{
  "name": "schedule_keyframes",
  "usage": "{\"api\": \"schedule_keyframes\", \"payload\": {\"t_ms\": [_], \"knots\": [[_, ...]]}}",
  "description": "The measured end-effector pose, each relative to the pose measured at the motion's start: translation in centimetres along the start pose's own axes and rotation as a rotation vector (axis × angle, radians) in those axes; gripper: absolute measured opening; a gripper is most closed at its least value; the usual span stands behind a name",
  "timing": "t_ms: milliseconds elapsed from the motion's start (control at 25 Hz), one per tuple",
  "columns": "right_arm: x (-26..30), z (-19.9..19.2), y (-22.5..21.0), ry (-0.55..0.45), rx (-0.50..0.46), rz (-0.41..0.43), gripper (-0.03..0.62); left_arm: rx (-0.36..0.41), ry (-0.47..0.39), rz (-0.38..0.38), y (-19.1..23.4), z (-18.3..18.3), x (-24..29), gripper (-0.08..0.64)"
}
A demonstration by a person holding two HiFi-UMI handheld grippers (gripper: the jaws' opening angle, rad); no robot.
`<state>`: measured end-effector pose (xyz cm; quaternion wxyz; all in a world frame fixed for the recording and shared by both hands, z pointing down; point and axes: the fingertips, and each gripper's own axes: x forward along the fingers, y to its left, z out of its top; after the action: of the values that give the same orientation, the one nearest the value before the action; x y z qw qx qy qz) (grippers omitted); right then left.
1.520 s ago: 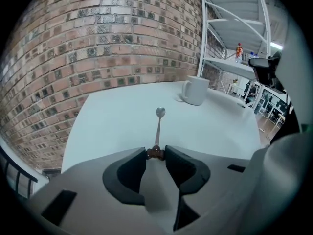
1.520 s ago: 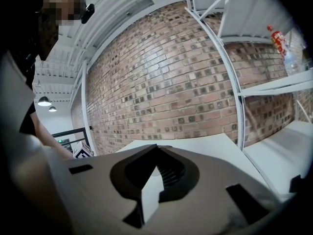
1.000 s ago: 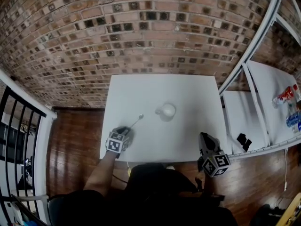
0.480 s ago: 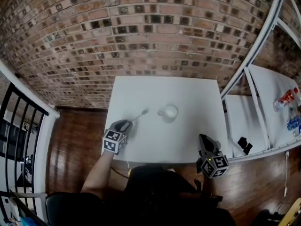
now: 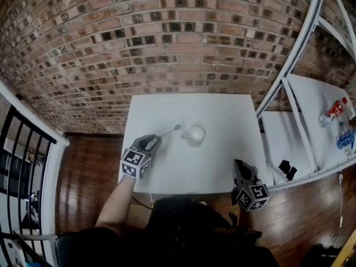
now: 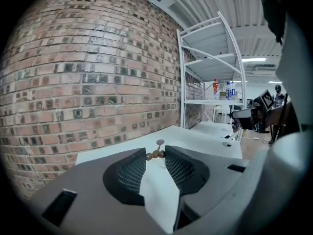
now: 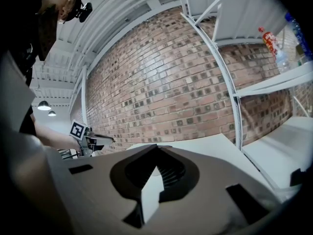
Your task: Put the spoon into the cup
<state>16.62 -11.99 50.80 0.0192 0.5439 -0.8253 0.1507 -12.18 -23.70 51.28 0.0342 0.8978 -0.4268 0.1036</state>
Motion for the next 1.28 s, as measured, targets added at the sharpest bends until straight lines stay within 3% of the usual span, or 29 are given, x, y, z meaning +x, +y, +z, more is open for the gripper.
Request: {"api": "schedule_keyframes", "payload": {"t_ms": [560,1280], "knots": [[-2.8,0.5,-3.3,-0.029,0.025,-0.093,0.005,0.039,0.032,-0.138,-5.0,0.6,4.9,0.123],[-3.6,0.4,-4.3,-0.016,0.03,-0.105,0.005,0.047,0.113,-0.131,-6.3,-2.1,8.4,0.123]]}}
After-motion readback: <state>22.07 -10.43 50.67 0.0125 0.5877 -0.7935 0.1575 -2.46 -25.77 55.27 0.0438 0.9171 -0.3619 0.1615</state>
